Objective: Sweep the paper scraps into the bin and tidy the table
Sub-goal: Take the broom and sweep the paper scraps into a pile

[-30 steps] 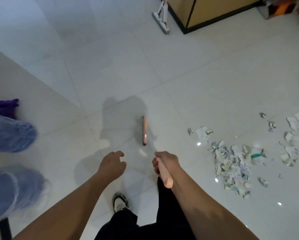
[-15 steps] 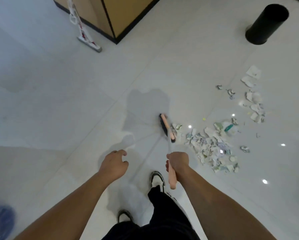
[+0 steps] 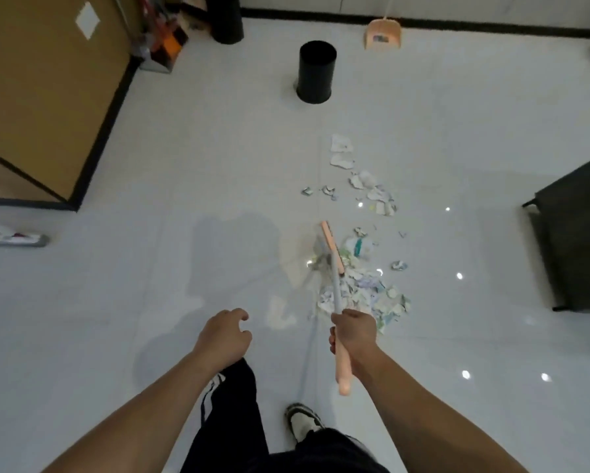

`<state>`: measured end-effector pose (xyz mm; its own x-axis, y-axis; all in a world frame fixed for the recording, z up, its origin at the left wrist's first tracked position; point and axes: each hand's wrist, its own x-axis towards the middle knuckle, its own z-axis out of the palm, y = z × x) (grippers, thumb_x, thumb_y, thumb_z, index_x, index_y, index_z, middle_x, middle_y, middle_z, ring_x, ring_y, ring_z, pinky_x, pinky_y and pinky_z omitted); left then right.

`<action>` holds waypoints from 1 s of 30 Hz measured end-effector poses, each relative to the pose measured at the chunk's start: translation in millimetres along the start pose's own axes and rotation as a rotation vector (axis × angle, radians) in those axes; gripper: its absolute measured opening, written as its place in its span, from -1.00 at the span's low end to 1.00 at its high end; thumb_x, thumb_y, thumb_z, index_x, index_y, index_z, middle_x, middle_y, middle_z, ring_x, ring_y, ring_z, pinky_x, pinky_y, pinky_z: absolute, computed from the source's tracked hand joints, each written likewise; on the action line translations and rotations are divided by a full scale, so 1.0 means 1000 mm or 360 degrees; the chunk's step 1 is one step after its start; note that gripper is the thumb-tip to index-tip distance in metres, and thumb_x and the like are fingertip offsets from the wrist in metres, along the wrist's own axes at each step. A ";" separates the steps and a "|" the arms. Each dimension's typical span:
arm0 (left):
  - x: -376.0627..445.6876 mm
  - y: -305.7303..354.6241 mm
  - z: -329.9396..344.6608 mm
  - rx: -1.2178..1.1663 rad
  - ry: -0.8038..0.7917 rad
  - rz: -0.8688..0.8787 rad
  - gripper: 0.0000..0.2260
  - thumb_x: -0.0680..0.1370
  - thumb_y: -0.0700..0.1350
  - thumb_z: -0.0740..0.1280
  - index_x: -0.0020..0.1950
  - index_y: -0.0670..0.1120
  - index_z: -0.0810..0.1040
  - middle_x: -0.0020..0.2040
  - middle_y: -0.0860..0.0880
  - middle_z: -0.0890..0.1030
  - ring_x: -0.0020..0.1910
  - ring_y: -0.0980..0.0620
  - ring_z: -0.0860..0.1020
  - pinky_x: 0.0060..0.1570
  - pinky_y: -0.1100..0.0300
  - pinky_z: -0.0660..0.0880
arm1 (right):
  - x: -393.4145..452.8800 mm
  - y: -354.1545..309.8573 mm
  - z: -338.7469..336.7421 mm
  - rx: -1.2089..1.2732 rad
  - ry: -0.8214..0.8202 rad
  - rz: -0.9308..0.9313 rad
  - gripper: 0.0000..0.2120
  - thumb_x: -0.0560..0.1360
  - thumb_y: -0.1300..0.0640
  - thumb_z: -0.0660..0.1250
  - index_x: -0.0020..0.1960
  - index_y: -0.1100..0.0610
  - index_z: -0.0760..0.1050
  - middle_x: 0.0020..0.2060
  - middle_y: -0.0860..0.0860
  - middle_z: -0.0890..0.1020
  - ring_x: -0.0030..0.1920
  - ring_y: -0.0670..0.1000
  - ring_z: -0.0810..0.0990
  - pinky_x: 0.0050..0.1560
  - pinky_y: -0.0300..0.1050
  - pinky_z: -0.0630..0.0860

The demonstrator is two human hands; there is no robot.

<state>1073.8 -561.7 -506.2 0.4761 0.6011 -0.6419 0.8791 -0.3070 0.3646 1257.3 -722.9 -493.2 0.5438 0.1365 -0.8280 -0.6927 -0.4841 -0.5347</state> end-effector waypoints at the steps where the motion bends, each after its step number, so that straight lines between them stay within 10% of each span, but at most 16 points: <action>1: 0.015 0.008 -0.009 0.0044 -0.0026 0.0056 -0.62 0.51 -0.09 0.26 0.34 0.00 0.47 0.24 -0.04 0.51 0.17 0.00 0.49 0.07 0.20 0.39 | 0.003 -0.002 0.002 0.0092 0.0062 0.0006 -0.86 0.51 0.34 0.29 0.06 0.32 0.51 -0.42 0.17 0.47 -0.58 0.05 0.42 -0.52 -0.18 0.40; 5: 0.072 0.037 -0.044 0.0244 -0.0129 0.0285 -0.62 0.53 -0.07 0.27 0.35 0.00 0.45 0.27 -0.04 0.48 0.19 0.00 0.48 0.05 0.23 0.35 | 0.019 -0.020 0.016 0.0415 0.0352 0.0041 -0.61 0.53 0.31 0.28 0.35 0.25 0.42 -0.29 0.21 0.55 -0.51 0.10 0.49 -0.47 -0.13 0.46; 11: 0.143 0.061 -0.102 0.0524 -0.0277 0.0533 -0.62 0.54 -0.06 0.27 0.36 0.00 0.44 0.29 -0.06 0.49 0.21 -0.03 0.48 0.07 0.21 0.37 | 0.026 -0.036 0.039 0.0964 0.0757 0.0304 -0.80 0.52 0.34 0.17 0.10 0.33 0.47 -0.30 0.19 0.52 -0.45 0.11 0.50 -0.48 -0.12 0.46; 17: 0.192 0.084 -0.133 0.0681 -0.0331 0.0666 -0.60 0.52 -0.07 0.25 0.38 0.00 0.44 0.29 -0.05 0.49 0.19 -0.03 0.48 0.02 0.21 0.37 | 0.033 -0.035 0.072 0.1480 0.0848 0.0654 -0.69 0.56 0.34 0.09 0.28 0.27 0.37 -0.27 0.13 0.46 -0.34 0.04 0.45 -0.40 -0.05 0.42; 30: 0.225 0.079 -0.131 0.0821 -0.0511 0.0658 -0.59 0.52 -0.08 0.25 0.38 0.01 0.43 0.31 -0.06 0.47 0.18 -0.03 0.49 0.02 0.22 0.34 | 0.081 -0.088 0.125 0.2290 -0.0228 0.0597 -0.83 0.68 0.17 0.02 -0.08 0.15 0.24 -0.56 0.00 0.31 -0.67 -0.08 0.28 -0.70 -0.32 0.32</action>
<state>1247.2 -354.0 -533.0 0.6845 0.1399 -0.7155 0.4876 -0.8175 0.3067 1302.8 -561.5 -534.3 0.2419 0.3232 -0.9149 -0.6864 0.7235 0.0741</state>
